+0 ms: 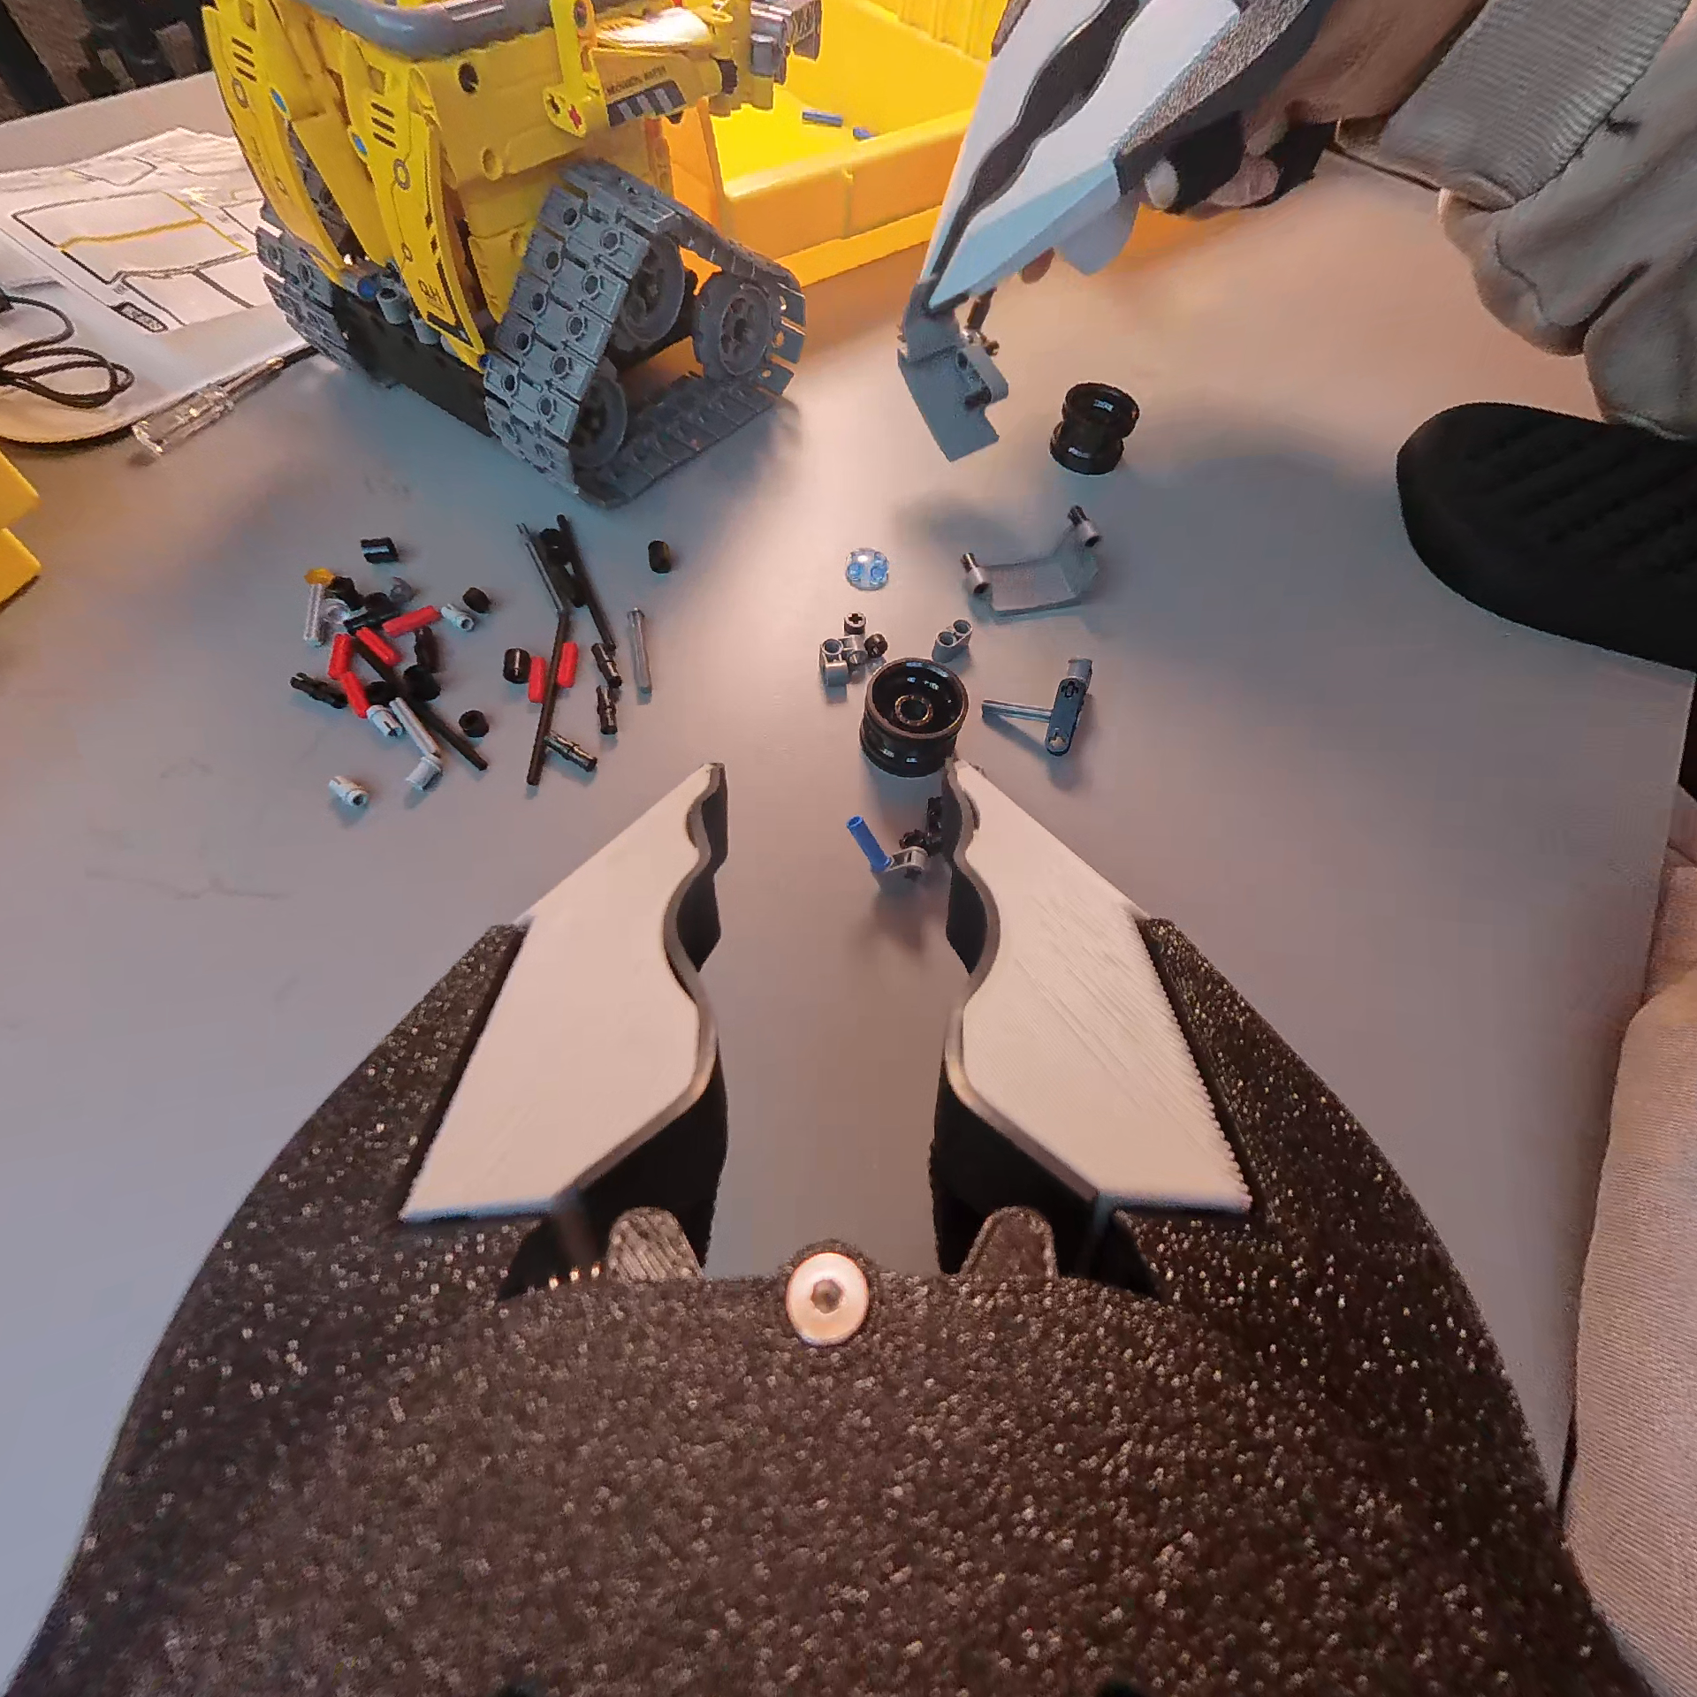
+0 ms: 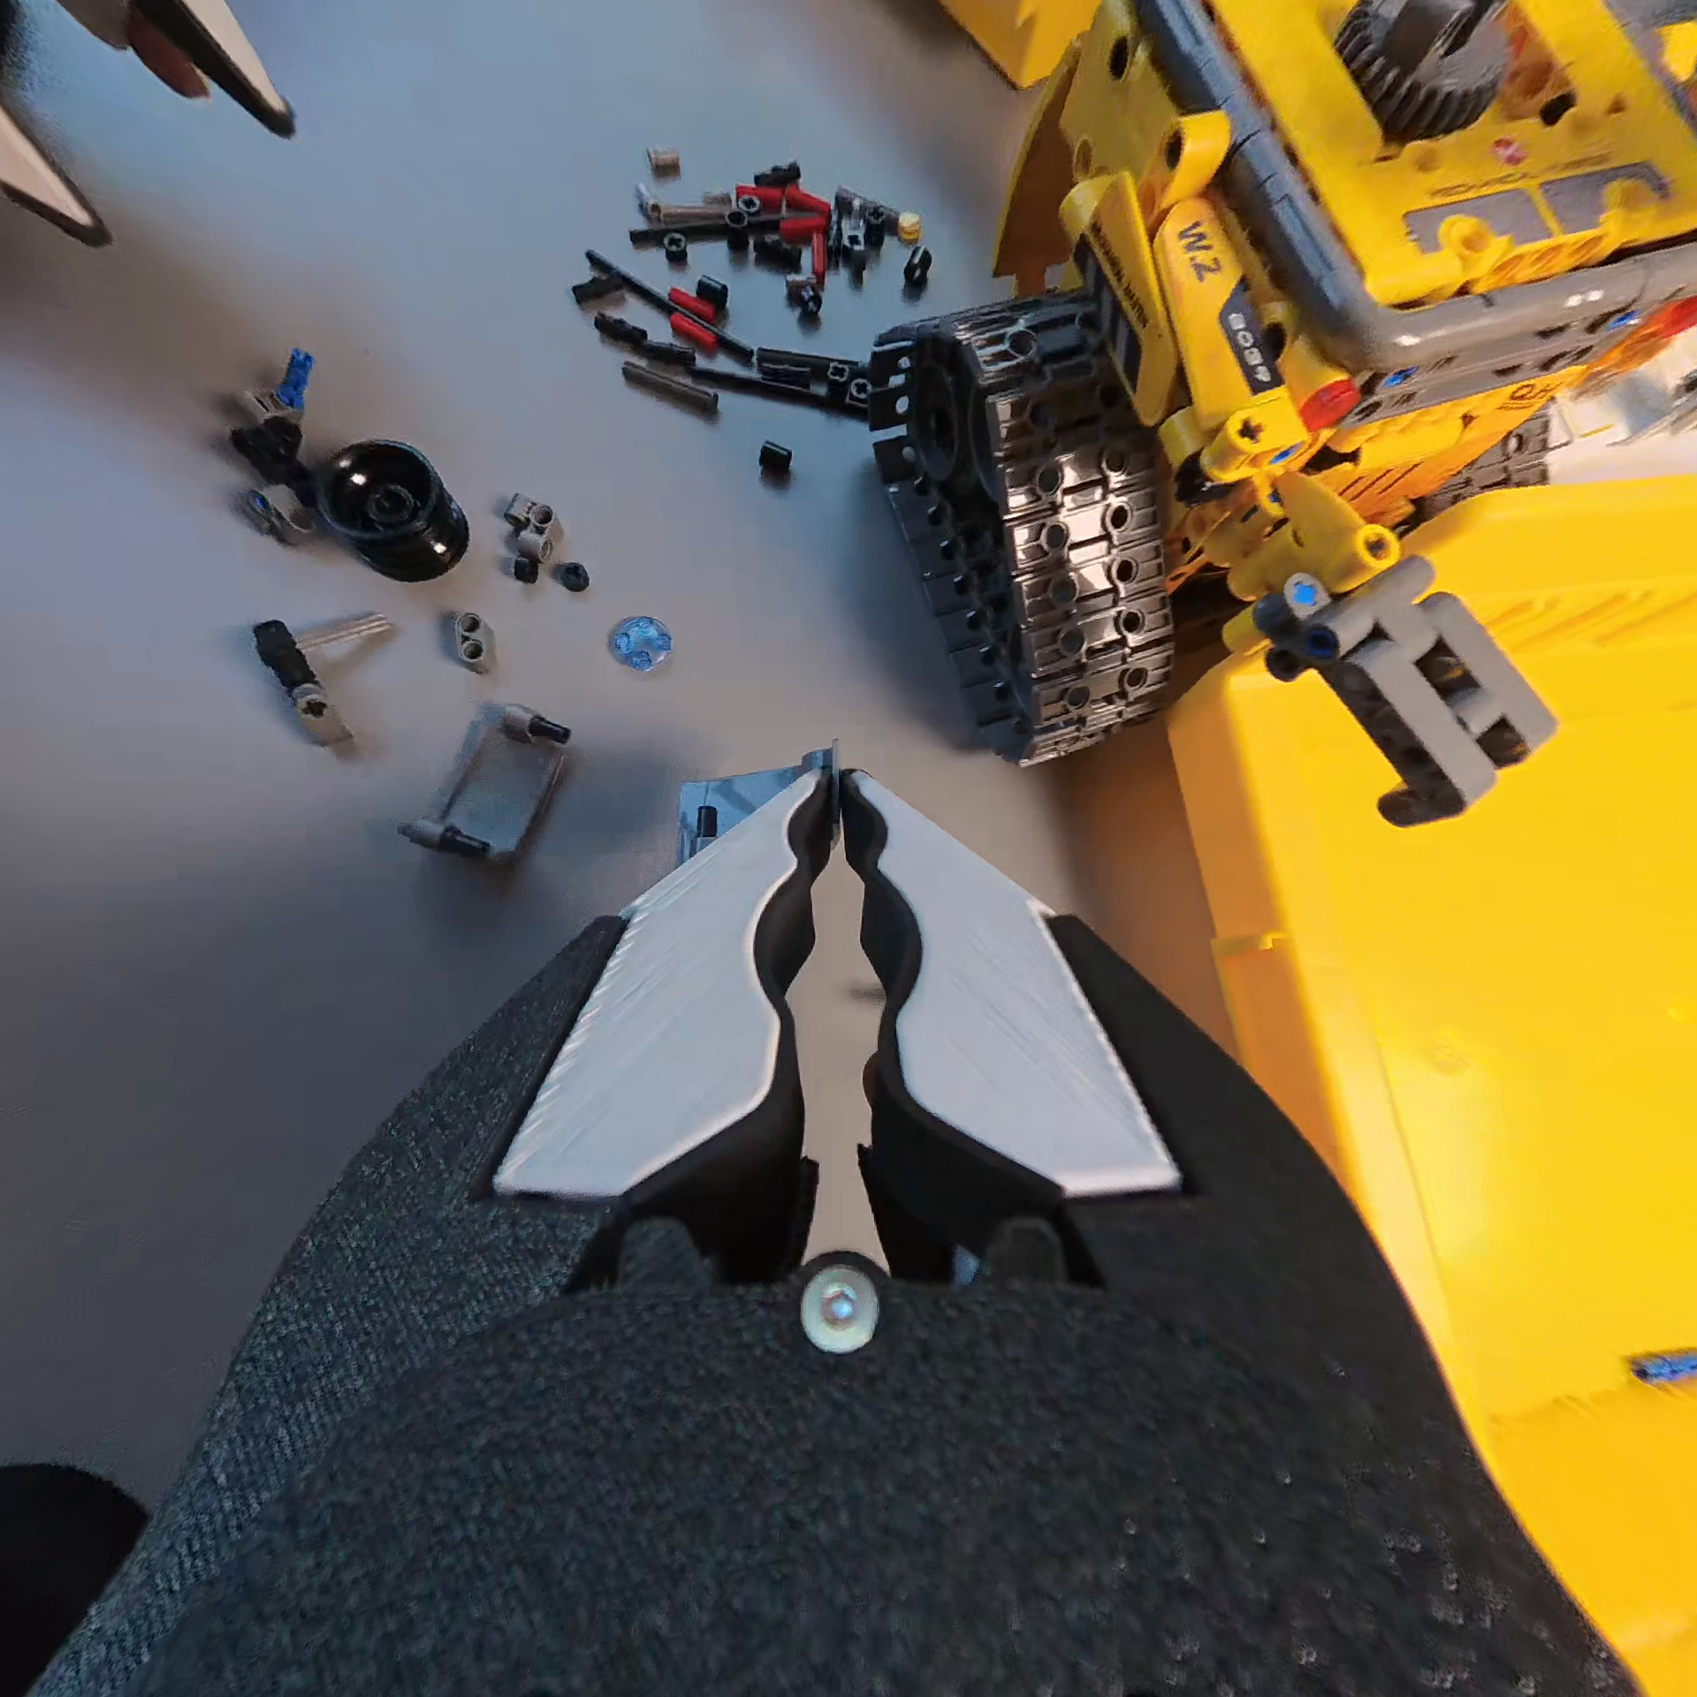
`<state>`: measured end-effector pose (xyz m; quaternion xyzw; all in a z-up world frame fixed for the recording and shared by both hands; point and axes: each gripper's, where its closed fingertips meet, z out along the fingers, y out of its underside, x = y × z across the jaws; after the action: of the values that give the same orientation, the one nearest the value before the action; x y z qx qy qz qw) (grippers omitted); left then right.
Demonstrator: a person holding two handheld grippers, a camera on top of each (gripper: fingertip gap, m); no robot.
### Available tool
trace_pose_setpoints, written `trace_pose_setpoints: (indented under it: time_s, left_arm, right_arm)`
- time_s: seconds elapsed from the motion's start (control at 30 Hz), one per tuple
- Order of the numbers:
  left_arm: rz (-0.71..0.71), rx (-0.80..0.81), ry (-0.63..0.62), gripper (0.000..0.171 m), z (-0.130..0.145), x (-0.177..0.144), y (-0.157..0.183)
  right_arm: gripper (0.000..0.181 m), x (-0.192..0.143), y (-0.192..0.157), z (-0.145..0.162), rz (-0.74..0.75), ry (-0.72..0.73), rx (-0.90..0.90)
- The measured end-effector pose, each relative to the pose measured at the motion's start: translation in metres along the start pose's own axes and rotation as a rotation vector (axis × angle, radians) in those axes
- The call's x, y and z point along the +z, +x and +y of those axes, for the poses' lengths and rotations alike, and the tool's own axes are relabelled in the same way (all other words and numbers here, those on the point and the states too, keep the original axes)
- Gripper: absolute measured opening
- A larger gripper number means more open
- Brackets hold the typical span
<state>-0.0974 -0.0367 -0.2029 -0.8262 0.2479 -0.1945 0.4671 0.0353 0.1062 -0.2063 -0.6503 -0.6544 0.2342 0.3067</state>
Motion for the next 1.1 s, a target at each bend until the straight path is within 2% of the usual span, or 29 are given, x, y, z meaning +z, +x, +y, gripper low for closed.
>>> trace_pose_setpoints:
  time_s: [0.1, 0.17, 0.3, 0.4, 0.57, 0.7, 0.77, 0.83, 0.9, 0.97, 1.1]
  left_arm:
    - [-0.009, 0.024, -0.010, 0.046, 0.001, 0.002, 0.001]
    - [-0.014, 0.038, -0.012, 0.046, 0.001, 0.003, 0.002]
    - [-0.027, 0.058, -0.001, 0.045, -0.001, 0.003, 0.002]
    - [-0.003, 0.042, 0.047, 0.043, -0.012, 0.005, 0.006]
    - [0.188, -0.072, 0.141, 0.040, -0.050, 0.022, 0.031]
    - [0.365, -0.053, 0.136, 0.029, -0.075, 0.040, 0.057]
    - [0.474, -0.078, 0.134, 0.011, -0.081, 0.042, 0.071]
    - [0.544, -0.121, 0.164, 0.002, -0.087, 0.039, 0.076]
    - [0.611, -0.203, 0.220, 0.001, -0.093, 0.033, 0.076]
    - [0.671, -0.278, 0.289, 0.001, -0.097, 0.025, 0.073]
    - [0.759, -0.346, 0.352, 0.001, -0.097, 0.012, 0.075]
  right_arm:
    - [0.000, -0.001, 0.013, 0.019, 0.120, -0.118, -0.047]
    - [0.000, -0.002, 0.015, 0.024, 0.163, -0.144, -0.073]
    - [0.000, -0.007, 0.008, 0.014, 0.164, -0.068, -0.058]
    - [0.000, -0.013, -0.005, -0.006, 0.142, 0.062, -0.089]
    - [0.000, -0.029, -0.057, -0.065, 0.013, 0.358, -0.190]
    - [0.000, -0.035, -0.098, -0.095, -0.058, 0.451, -0.294]
    - [0.000, -0.039, -0.109, -0.103, -0.057, 0.481, -0.330]
    - [0.001, -0.046, -0.116, -0.107, -0.062, 0.507, -0.336]
    - [0.003, -0.053, -0.117, -0.110, -0.059, 0.558, -0.291]
    - [0.016, -0.060, -0.116, -0.110, -0.085, 0.614, -0.229]
    - [0.013, -0.058, -0.118, -0.103, -0.215, 0.677, -0.102]
